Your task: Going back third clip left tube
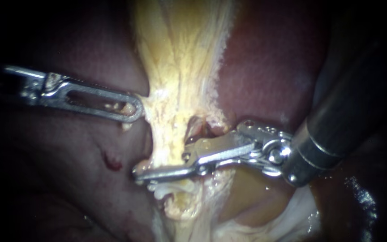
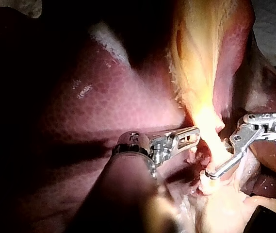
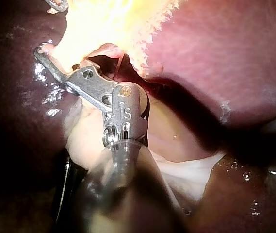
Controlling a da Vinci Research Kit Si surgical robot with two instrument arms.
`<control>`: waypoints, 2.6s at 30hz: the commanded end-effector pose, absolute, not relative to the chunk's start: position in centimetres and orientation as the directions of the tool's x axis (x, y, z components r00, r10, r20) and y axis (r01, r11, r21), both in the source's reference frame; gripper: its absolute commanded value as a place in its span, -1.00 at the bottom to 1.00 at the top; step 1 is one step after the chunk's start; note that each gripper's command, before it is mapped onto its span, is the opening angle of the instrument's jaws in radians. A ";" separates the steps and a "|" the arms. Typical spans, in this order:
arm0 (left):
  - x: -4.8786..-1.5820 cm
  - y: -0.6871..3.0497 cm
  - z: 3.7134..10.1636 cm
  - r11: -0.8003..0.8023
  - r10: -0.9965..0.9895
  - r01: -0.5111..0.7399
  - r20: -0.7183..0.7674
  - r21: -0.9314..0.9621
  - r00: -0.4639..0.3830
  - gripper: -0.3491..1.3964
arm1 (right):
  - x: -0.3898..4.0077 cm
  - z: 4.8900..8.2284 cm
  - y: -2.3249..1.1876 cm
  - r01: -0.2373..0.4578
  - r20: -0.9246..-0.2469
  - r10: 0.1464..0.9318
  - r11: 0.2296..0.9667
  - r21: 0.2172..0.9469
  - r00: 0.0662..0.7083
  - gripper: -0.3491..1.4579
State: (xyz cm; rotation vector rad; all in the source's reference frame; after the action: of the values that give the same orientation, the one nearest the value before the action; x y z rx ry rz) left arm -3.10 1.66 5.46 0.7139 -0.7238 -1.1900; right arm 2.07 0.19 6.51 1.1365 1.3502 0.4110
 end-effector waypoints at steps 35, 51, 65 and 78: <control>-3.10 1.64 5.47 0.219 -0.970 0.551 0.118 0.805 0.212 -1.00 | 1.60 6.81 0.29 0.150 -0.769 0.611 0.756 0.637 0.186 -0.06; -3.10 1.64 5.47 0.219 -0.970 0.551 0.118 0.805 0.212 -1.00 | 0.54 6.31 0.52 0.129 -0.834 0.502 0.834 0.537 0.230 -0.07; -3.26 1.61 5.61 0.221 -0.971 0.559 0.126 0.799 0.204 -1.00 | 0.30 6.10 0.62 0.125 -0.851 0.472 0.853 0.507 0.232 -0.06; -3.76 1.54 6.24 0.233 -0.964 0.558 0.113 0.796 0.242 -1.00 | 0.30 6.08 0.60 0.126 -0.851 0.472 0.853 0.507 0.231 -0.06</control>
State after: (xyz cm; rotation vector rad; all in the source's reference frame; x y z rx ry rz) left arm -3.78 1.54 6.27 0.7120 -0.6949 -1.1681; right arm 0.30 0.60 6.08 0.5369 1.3340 0.2540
